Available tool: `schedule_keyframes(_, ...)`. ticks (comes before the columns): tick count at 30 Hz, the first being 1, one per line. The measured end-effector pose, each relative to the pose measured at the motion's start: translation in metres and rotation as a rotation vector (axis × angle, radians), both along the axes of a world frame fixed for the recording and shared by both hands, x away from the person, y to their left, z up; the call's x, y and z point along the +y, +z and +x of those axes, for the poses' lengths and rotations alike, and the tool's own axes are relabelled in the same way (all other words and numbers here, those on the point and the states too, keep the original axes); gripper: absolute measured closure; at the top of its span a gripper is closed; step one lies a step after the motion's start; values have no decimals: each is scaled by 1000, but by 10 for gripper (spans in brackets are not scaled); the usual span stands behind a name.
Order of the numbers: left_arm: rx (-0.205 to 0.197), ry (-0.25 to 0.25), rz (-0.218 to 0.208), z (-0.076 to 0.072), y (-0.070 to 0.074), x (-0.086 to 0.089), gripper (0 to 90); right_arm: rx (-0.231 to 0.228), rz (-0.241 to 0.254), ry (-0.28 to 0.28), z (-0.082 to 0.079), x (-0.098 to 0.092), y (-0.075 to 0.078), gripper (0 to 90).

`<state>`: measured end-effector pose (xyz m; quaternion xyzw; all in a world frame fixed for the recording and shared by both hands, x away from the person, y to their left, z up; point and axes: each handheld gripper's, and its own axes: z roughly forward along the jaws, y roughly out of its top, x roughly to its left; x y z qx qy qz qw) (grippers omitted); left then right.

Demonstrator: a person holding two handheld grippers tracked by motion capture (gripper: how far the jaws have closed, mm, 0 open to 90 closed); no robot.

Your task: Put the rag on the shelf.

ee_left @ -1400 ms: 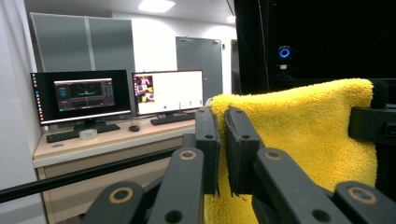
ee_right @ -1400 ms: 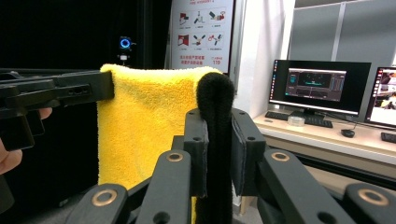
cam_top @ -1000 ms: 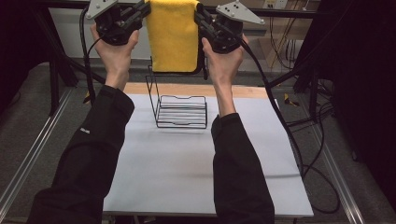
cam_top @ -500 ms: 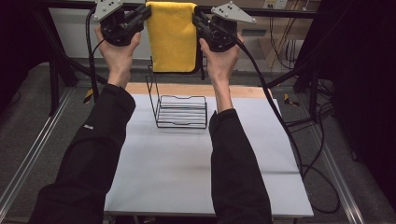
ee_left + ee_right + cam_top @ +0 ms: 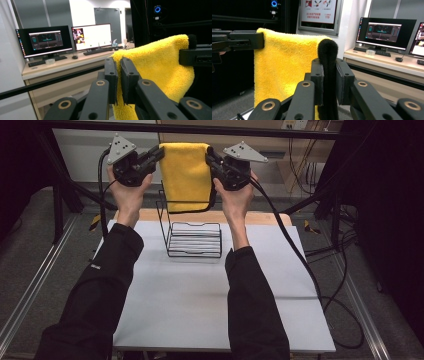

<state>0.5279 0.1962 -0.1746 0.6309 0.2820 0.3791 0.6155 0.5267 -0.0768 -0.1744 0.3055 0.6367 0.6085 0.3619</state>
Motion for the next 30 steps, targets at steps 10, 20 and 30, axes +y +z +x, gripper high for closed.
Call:
schedule_keyframes(10, 16, -19, 28, -2, -15, 2, 843, 40, -16, -6, -2, 2, -18, 788)
schedule_keyframes(20, 40, -24, 52, -1, -30, 0, 843, 80, -40, -11, -2, -1, -31, 787)
schedule_keyframes(30, 55, -25, 43, -1, -41, 3, 843, 100, -52, -5, 0, 2, -44, 787)
